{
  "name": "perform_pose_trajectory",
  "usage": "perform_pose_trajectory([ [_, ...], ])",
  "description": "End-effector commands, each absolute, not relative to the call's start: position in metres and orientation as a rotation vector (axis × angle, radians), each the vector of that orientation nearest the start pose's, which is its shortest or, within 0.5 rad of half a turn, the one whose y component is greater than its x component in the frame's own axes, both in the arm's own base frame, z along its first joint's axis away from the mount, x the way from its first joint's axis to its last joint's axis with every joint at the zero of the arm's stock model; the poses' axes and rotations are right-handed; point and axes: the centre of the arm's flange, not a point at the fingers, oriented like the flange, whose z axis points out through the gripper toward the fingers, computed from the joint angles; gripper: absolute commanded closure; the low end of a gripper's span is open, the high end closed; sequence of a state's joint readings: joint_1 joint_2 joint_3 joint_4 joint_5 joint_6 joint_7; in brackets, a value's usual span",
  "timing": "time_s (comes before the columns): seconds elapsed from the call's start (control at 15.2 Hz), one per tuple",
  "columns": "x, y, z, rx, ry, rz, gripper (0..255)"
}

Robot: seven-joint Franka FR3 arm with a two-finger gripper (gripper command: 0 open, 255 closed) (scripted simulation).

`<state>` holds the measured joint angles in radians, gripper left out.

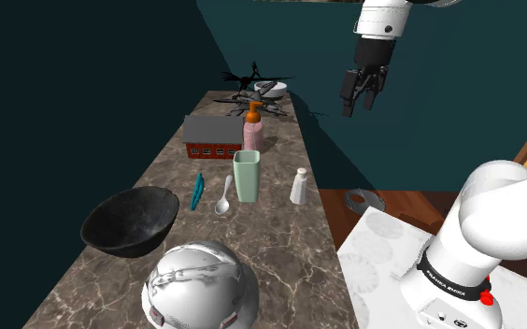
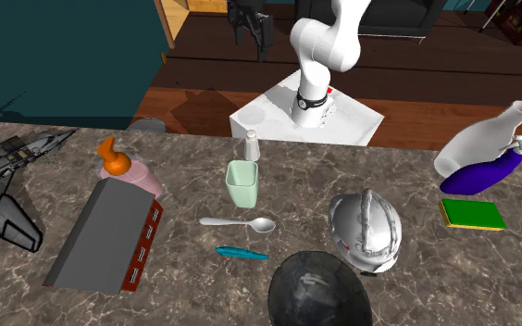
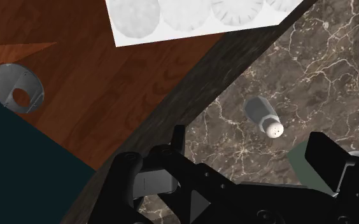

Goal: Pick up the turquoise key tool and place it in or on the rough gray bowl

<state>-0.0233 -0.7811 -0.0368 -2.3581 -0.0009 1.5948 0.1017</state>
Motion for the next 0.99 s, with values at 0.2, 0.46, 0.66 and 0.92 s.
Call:
perform_pose_trajectory([
  [0.2, 0.322, 0.011, 0.571, -3.107, 0.326, -0.050, 0],
  [0.46, 0.342, 0.054, 0.546, -3.104, 0.447, -0.082, 0],
  [0.66, 0.359, 0.085, 0.528, -3.097, 0.538, -0.106, 0],
  [0.92, 0.386, 0.125, 0.502, -3.085, 0.659, -0.138, 0],
])
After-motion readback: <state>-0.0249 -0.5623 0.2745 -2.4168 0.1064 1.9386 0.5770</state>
